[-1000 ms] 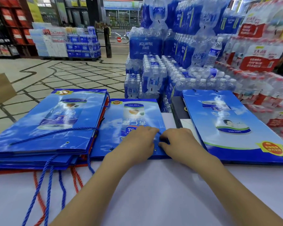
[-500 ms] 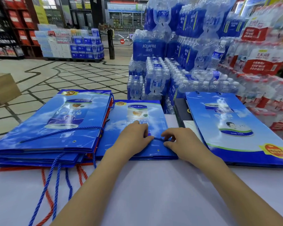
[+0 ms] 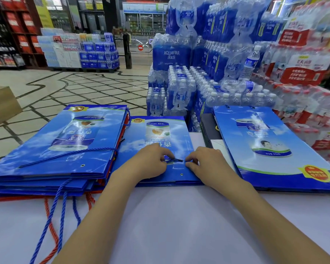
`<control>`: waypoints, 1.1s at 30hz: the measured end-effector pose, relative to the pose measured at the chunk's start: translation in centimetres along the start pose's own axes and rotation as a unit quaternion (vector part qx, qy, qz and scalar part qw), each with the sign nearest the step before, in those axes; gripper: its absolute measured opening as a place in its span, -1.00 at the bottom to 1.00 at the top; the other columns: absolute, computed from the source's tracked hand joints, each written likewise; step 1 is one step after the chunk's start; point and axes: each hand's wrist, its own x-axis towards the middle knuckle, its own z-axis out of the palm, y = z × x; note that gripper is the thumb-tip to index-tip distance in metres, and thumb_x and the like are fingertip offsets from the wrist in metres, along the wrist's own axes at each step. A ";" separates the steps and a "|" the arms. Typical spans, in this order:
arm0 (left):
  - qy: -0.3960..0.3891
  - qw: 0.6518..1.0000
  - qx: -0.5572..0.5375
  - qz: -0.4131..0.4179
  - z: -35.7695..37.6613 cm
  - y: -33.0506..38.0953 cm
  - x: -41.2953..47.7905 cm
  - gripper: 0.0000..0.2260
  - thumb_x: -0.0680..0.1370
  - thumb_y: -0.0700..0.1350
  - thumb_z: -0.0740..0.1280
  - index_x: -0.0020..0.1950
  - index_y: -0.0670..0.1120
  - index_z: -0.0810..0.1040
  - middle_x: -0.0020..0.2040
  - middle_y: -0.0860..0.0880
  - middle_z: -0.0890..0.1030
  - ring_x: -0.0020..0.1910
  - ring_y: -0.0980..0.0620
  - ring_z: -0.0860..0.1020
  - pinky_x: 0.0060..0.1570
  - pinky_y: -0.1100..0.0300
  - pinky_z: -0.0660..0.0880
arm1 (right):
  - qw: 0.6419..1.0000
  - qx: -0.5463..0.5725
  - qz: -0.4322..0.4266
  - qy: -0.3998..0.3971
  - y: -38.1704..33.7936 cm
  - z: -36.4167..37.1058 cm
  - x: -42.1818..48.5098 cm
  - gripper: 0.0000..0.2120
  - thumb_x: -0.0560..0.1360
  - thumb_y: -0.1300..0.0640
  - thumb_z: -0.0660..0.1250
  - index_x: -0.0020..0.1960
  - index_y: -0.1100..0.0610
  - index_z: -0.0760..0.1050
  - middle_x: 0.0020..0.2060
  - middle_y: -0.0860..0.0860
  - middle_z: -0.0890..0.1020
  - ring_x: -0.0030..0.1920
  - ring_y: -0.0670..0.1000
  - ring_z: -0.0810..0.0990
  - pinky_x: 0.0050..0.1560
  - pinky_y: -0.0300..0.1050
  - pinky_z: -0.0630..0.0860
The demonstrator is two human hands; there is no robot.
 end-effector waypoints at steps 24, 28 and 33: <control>0.075 0.991 0.077 0.080 0.8 1.0 0.2 -0.82 0.54 0.09 0.35 0.10 0.08 0.60 0.10 0.07 0.54 0.16 0.05 0.39 0.21 0.09 0.29 | 0.999 0.048 -0.018 0.014 -0.7 -0.8 -0.6 -0.80 0.63 0.05 0.19 0.04 0.08 0.57 -0.02 -0.05 0.65 0.02 0.04 0.56 0.16 -0.01 0.40; 0.080 0.989 -0.088 0.087 0.6 1.3 -0.2 -0.92 0.55 -0.10 0.38 0.03 -0.01 0.59 -0.12 0.10 0.63 -0.07 0.14 0.53 0.03 0.25 0.44 | 0.994 0.104 -0.013 0.027 -0.6 -0.9 -0.8 -0.84 0.62 0.05 0.23 0.00 0.08 0.55 -0.11 -0.05 0.65 -0.04 0.06 0.55 0.10 -0.05 0.40; 0.086 0.987 -0.062 0.123 -0.3 1.1 -0.5 -0.92 0.55 -0.12 0.38 -0.01 -0.02 0.66 -0.15 0.11 0.62 -0.13 0.17 0.54 -0.16 0.46 0.38 | 0.992 0.120 -0.027 -0.024 -0.5 -1.7 -1.1 -0.82 0.57 -0.03 0.29 -0.02 0.04 0.61 -0.13 -0.12 0.63 -0.06 -0.04 0.54 0.10 -0.06 0.47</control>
